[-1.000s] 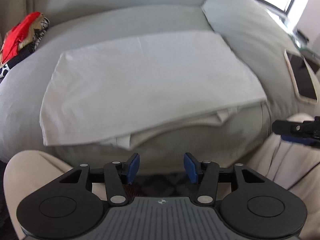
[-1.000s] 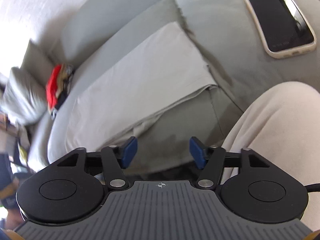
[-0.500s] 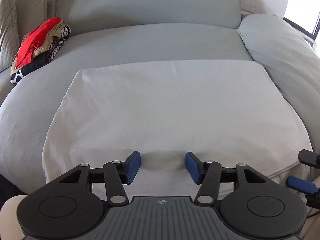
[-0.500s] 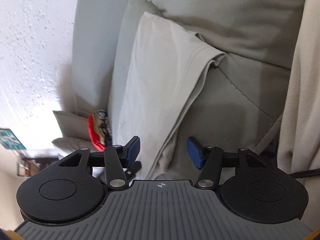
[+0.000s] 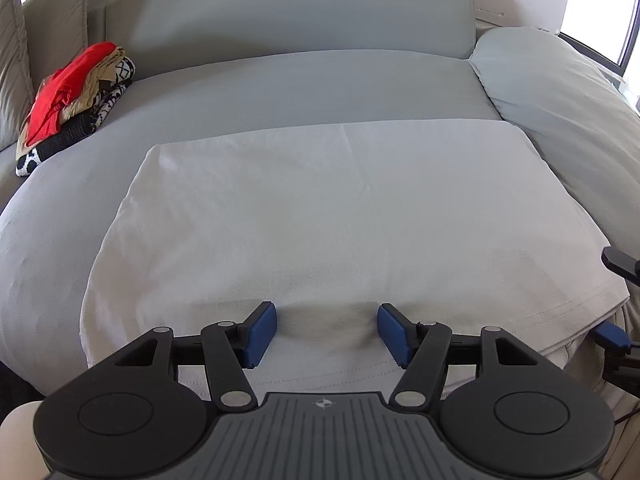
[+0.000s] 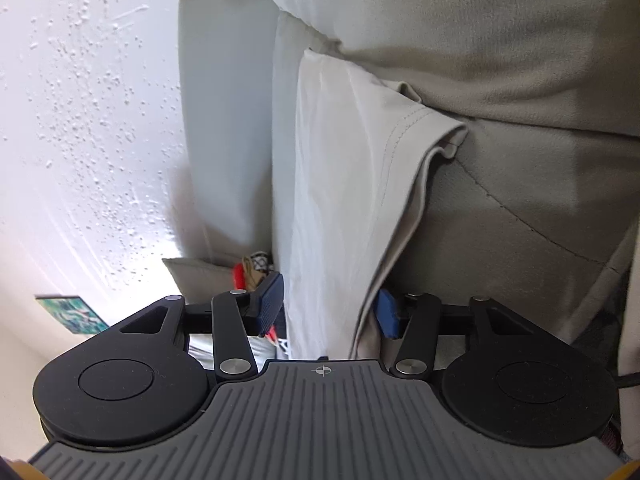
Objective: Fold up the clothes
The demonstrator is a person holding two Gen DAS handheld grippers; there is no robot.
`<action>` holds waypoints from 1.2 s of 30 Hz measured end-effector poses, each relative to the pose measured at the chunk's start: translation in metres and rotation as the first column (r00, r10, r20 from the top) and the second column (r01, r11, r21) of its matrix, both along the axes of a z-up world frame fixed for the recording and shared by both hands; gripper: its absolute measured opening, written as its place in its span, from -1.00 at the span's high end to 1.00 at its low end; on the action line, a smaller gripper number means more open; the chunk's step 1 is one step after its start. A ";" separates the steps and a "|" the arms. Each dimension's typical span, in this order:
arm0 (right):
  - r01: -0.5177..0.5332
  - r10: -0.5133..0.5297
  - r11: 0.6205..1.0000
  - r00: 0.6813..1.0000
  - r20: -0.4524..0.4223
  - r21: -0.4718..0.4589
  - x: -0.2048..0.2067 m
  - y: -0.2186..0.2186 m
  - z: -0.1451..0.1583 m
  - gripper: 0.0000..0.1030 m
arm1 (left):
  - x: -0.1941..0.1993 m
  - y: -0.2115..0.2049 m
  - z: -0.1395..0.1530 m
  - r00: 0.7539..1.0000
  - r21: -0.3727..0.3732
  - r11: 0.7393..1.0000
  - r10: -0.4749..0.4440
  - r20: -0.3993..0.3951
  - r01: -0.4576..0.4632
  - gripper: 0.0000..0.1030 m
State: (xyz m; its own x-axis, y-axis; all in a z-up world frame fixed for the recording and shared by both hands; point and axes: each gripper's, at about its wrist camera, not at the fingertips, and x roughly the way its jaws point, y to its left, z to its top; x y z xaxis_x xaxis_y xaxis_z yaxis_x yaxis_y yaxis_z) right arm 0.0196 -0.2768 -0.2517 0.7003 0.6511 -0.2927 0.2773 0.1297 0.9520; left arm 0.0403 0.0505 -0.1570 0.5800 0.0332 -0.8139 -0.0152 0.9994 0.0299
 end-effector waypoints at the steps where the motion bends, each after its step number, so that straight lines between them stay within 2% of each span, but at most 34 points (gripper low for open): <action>1: 0.013 -0.013 1.000 1.000 -0.002 -0.003 0.002 0.000 -0.001 0.20 | 0.000 0.000 0.000 1.000 -0.001 1.000 0.000 0.000 0.000 -0.19; 8: 0.067 -0.066 0.997 0.998 0.019 -0.044 0.016 -0.006 -0.001 0.23 | 0.000 0.003 0.000 1.000 -0.015 1.000 -0.007 0.002 0.007 -0.19; 15: 0.085 -0.077 0.985 0.995 0.063 -0.148 0.036 -0.009 0.005 0.27 | 0.000 0.003 -0.001 1.000 -0.018 1.000 -0.008 0.002 0.008 -0.19; 17: 0.087 -0.079 0.983 0.995 0.054 -0.162 0.039 -0.010 0.004 0.40 | 0.000 0.003 -0.001 1.000 -0.017 1.000 -0.008 0.002 0.008 -0.19; 19: 0.086 -0.082 0.983 0.996 0.031 -0.165 0.038 -0.013 -0.002 0.78 | -0.001 0.003 -0.001 1.000 -0.016 1.000 -0.009 0.004 0.009 -0.19; 20: 0.084 -0.080 0.983 0.996 0.027 -0.163 0.037 -0.014 -0.005 0.88 | -0.001 0.003 -0.001 1.000 -0.017 1.000 -0.009 0.005 0.009 -0.19; 22: 0.081 -0.078 0.984 0.997 0.027 -0.157 0.035 -0.016 -0.008 0.97 | -0.002 0.003 -0.002 1.000 -0.017 1.000 -0.010 0.008 0.010 -0.19; 26: 0.072 -0.073 0.973 0.997 0.005 -0.218 0.039 -0.011 -0.001 0.98 | -0.003 0.001 -0.001 1.000 -0.012 1.000 -0.013 0.011 0.013 -0.20; 31: 0.056 -0.059 0.937 0.998 0.001 -0.345 0.040 0.000 0.014 0.99 | -0.003 0.000 -0.001 1.000 -0.006 1.000 -0.013 0.010 0.013 -0.20; 34: 0.033 -0.041 0.890 0.999 -0.009 -0.455 0.044 0.011 0.029 0.99 | -0.003 -0.002 0.000 1.000 0.002 1.000 -0.015 0.007 0.015 -0.20; 36: 0.000 -0.022 0.845 0.999 -0.035 -0.535 0.048 0.020 0.041 0.99 | -0.002 -0.003 0.001 1.000 0.014 1.000 -0.023 0.000 0.023 -0.20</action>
